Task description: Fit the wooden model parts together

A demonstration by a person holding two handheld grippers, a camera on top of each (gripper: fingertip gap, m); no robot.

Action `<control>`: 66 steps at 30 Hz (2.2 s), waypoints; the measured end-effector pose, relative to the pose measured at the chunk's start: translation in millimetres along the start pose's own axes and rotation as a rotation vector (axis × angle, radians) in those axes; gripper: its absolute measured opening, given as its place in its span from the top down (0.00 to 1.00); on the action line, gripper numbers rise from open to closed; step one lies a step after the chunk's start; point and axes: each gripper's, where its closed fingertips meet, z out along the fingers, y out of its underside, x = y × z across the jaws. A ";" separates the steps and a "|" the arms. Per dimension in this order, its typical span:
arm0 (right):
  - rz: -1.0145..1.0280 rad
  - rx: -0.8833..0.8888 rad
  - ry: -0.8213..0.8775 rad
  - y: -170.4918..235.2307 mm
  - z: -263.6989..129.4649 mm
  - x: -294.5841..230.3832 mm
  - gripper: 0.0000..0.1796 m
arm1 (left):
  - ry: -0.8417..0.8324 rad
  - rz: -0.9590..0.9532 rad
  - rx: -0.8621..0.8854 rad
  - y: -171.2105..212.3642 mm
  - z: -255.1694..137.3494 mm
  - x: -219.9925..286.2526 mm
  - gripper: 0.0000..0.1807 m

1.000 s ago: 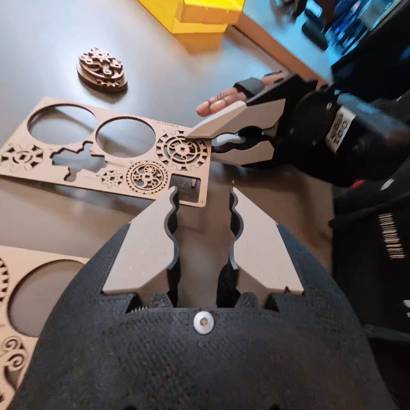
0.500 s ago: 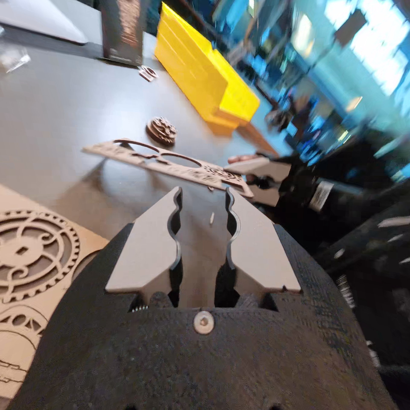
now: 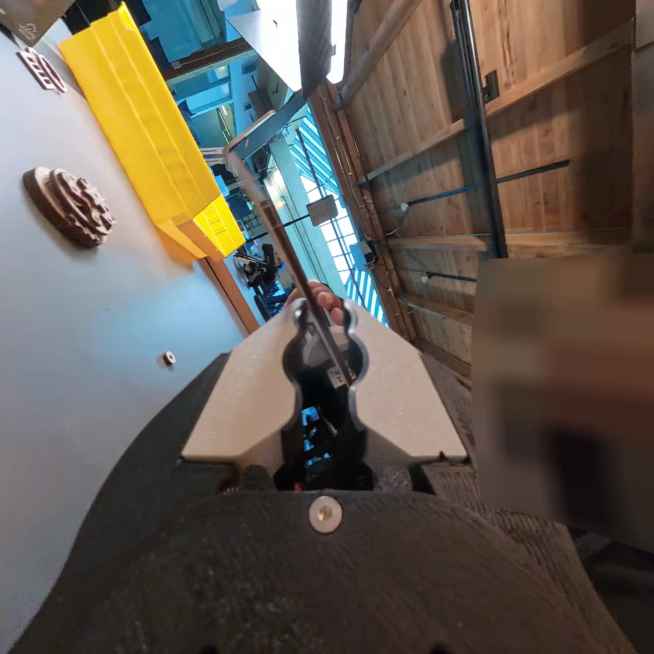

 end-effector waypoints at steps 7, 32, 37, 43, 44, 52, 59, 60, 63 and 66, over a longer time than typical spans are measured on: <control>0.596 -0.243 0.028 59.3 -15.0 2.5 0.84 | -0.053 0.214 0.205 -26.8 1.8 8.7 1.00; 1.821 0.088 -0.833 35.8 -13.6 96.3 1.00 | 0.153 0.666 -0.260 -10.2 12.1 74.8 0.83; 1.780 -0.008 -1.034 18.9 -24.5 59.5 1.00 | 0.058 0.691 -0.536 38.3 20.9 47.9 0.83; 1.759 0.038 -0.936 8.3 -0.6 53.2 0.99 | 0.034 0.756 -0.640 75.8 33.4 31.7 1.00; 1.749 0.027 -0.836 16.9 6.5 56.6 0.97 | 0.028 0.741 -0.585 70.6 35.7 34.9 1.00; 2.023 0.259 -0.338 17.3 28.8 34.7 0.83 | -0.053 0.658 -0.237 35.4 29.5 37.9 1.00; 2.147 0.323 -0.384 0.3 38.8 -1.0 0.86 | 0.081 0.486 -0.125 21.9 17.7 43.7 1.00; 2.144 0.340 -0.367 -1.3 41.0 0.7 0.91 | 0.092 0.475 -0.121 22.2 18.2 44.0 1.00; 2.167 0.388 -0.359 -2.5 43.8 4.7 0.97 | 0.082 0.467 -0.102 21.5 17.7 39.7 1.00; 2.181 0.425 -0.389 -5.3 40.0 7.4 0.99 | 0.021 0.494 -0.151 24.5 12.8 25.8 1.00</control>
